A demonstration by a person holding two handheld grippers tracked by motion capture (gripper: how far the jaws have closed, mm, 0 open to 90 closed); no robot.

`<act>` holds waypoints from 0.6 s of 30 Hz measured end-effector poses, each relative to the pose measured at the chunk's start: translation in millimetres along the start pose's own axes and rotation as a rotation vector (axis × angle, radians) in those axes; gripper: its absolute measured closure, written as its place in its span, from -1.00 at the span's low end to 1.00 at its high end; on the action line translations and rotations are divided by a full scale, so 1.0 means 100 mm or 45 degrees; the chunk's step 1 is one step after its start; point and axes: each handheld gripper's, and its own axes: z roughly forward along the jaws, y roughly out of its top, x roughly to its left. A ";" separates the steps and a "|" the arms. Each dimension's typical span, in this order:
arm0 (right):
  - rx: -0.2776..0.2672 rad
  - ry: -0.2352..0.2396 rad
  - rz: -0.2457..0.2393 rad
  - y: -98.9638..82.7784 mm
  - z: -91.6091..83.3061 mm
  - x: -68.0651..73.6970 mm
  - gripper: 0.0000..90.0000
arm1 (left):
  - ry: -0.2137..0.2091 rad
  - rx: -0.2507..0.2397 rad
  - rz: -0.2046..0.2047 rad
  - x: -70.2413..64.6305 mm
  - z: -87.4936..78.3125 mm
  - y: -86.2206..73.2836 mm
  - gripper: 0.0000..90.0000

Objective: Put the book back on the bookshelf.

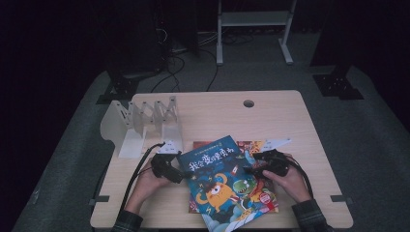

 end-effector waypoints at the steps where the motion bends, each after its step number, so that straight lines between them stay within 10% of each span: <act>1: 0.002 -0.008 -0.006 -0.03 -0.03 0.00 -0.50 | 0.002 -0.001 -0.003 0.00 0.00 0.00 -1.00; 18: -0.031 -0.040 -0.005 -0.66 -0.64 0.11 -0.58 | 0.008 0.002 -0.011 -0.01 0.00 -0.01 -1.00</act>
